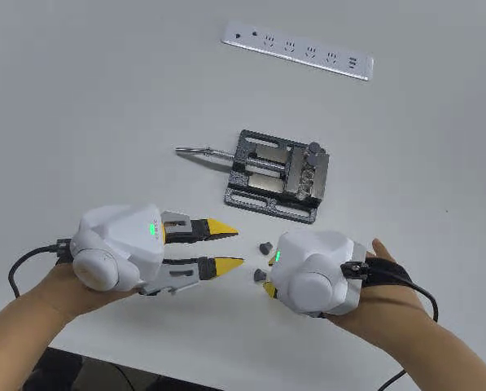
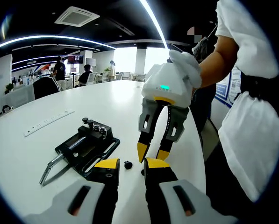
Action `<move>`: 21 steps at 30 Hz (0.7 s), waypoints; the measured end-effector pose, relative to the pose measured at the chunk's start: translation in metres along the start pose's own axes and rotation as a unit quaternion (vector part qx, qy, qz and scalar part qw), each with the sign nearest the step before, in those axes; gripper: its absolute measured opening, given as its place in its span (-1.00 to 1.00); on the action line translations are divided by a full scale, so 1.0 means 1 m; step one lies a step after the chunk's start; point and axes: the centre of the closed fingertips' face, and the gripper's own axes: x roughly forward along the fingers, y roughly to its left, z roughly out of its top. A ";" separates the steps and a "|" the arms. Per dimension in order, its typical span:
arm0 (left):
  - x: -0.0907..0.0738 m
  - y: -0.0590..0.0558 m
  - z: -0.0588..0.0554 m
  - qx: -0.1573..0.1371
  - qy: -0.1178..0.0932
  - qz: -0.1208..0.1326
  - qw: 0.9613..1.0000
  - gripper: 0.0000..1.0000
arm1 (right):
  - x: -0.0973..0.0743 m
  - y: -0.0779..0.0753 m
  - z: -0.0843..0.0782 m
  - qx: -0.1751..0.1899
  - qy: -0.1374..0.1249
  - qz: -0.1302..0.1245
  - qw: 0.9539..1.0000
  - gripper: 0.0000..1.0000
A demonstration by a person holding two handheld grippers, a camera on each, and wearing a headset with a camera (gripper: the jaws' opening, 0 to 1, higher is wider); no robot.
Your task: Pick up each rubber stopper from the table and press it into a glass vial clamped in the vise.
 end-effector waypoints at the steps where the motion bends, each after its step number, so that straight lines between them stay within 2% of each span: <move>1: 0.000 0.000 0.000 0.000 -0.001 0.001 1.000 -0.66 | 0.001 0.000 0.001 0.000 0.000 0.000 1.000 -0.68; 9: -0.003 -0.002 -0.004 -0.003 0.000 0.004 1.000 -0.66 | 0.008 -0.003 0.005 -0.013 0.000 -0.005 1.000 -0.69; 13: -0.004 -0.003 -0.005 -0.004 0.001 0.005 1.000 -0.66 | 0.012 -0.003 0.003 -0.016 0.007 -0.002 1.000 -0.68; 15: -0.005 -0.002 -0.005 -0.005 0.000 0.006 1.000 -0.66 | 0.014 0.000 0.001 -0.012 0.013 0.009 1.000 -0.67; 21: -0.005 -0.002 -0.005 -0.006 -0.001 0.007 1.000 -0.66 | 0.015 0.001 0.000 -0.017 0.015 0.007 1.000 -0.68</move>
